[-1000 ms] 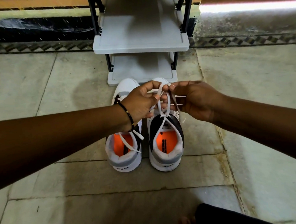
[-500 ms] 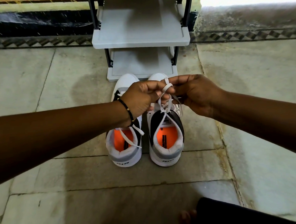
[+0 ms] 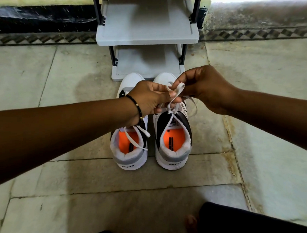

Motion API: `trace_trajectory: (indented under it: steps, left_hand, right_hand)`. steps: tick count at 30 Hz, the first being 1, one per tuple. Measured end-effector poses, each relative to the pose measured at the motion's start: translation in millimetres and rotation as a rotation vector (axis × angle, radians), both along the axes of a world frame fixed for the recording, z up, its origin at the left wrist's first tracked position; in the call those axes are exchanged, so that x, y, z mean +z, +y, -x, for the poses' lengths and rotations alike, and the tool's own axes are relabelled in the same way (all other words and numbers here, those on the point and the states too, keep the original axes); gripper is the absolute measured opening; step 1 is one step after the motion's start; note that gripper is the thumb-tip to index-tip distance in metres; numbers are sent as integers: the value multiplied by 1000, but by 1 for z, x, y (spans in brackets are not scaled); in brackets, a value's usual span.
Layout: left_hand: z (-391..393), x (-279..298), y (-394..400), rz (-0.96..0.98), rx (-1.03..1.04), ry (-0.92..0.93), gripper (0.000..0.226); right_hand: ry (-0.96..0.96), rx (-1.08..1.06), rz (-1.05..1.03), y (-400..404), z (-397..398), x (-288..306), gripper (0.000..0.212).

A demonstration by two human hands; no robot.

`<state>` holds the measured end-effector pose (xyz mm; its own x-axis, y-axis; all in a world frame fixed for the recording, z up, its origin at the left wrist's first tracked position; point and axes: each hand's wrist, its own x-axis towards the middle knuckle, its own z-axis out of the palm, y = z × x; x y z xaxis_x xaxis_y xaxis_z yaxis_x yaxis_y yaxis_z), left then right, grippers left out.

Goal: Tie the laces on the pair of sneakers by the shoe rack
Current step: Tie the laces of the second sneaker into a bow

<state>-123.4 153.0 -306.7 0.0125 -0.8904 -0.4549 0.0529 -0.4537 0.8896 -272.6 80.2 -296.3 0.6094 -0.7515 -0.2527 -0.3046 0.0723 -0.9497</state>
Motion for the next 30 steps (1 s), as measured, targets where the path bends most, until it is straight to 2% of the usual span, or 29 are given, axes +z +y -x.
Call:
trace_trajectory:
  steps: [5,9,14,18,20,24,30]
  left_hand:
    - [2,-2,-2,-6,-12,-18,5]
    - [2,-3,-3,-14,-13,-5,4]
    - [1,-3,-4,-14,55,-24,9]
    - [4,-4,-4,15,51,-66,19]
    - [7,-2,-3,66,61,-83,20]
    - [4,0,-7,154,16,-236,22]
    - [3,4,-5,205,-83,-271,19]
  right_hand:
    - [11,38,82,-1,-1,0,19]
    - [17,9,38,-4,0,-2,26]
    - [30,228,19,-8,5,8,28]
    - [135,218,294,-7,3,9,15]
    - [172,168,347,-9,2,6,9]
    - [180,161,278,-13,3,3,9]
    - [151,165,110,-10,5,-1,9]
